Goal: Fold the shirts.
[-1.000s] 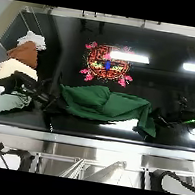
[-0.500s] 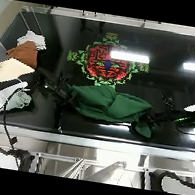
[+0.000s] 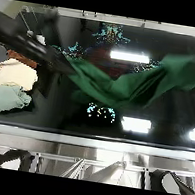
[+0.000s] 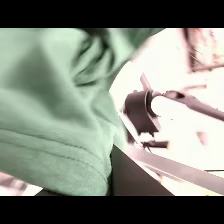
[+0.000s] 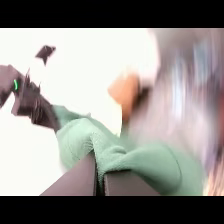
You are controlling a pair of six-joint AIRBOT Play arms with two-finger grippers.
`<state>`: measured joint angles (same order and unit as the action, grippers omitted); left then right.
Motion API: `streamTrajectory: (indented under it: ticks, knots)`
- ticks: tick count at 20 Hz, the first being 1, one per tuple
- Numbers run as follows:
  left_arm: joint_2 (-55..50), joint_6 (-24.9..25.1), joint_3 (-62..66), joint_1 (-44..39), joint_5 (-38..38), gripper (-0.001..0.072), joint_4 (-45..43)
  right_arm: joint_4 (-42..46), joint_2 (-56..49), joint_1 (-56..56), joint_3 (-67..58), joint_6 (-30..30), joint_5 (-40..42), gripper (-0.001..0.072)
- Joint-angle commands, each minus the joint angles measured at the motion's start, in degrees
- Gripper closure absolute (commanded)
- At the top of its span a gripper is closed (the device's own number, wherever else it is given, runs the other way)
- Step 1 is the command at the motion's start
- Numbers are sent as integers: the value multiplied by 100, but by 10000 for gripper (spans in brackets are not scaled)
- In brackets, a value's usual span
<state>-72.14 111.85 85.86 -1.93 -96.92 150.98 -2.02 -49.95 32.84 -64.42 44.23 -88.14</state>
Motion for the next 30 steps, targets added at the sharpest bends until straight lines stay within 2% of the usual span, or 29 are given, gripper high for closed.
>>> streamTrajectory:
  ticks: [1, 4, 6, 10, 13, 15, 17, 20, 21, 22, 23, 24, 26, 27, 29, 30]
  knots:
    - [1029, -96, 844, 520, -70, 680, 109, -765, 1294, 787, -774, -293, 942, 685]
    - [1617, -98, 831, 986, -4, 679, 22, -118, 1777, 748, -780, -291, 1366, 685]
    - [1893, -31, 531, 1342, 81, 677, 20, 210, 1742, 599, -776, -291, 1624, 685]
    - [1744, 125, -649, 1851, 787, 676, 17, 761, 776, -168, -638, -291, 1810, 685]
    - [802, 376, -1445, 1729, 1056, 676, 17, 1829, -647, -1401, -546, -289, 2400, 685]
    - [-61, 892, -1709, 1552, 1631, 676, 20, 2378, -1926, -2122, -555, -302, 3132, 686]
    - [-1012, 929, -1720, 1414, 2404, 676, 28, 2437, -3134, -2428, -629, -466, 3858, 686]
    - [-2568, 938, -890, 1270, 2457, 675, 55, 2437, -4564, -2363, -1405, -164, 3864, 685]
    - [-2994, 894, -476, 1266, 2271, 671, 70, 2437, -4826, -2286, -1690, -52, 3674, 630]
    - [-3287, 813, -96, 1246, 2120, 502, 66, 2439, -4986, -2188, -1950, -28, 3458, 342]
    - [-3508, 610, 282, 1250, 2020, 239, 63, 2481, -5016, -2048, -2146, 170, 3226, 253]
    - [-3637, 450, 612, 1294, 1912, -12, 26, 2651, -4983, -1880, -2291, 538, 2953, 254]
    - [-3757, 304, 1147, 1493, 1475, 2, -55, 3246, -4822, -1432, -2341, 1163, 2090, 273]
    - [-3753, 105, 1331, 1622, 1237, 2, -313, 3609, -4750, -1200, -2284, 1414, 1443, 407]
    - [-3744, -251, 1587, 1858, 658, 2, -1123, 4291, -4446, -837, -1714, 1832, 588, 414]
    - [-3703, -402, 1545, 1952, 417, 2, -1563, 4583, -4148, -675, -1180, 1980, 466, 414]
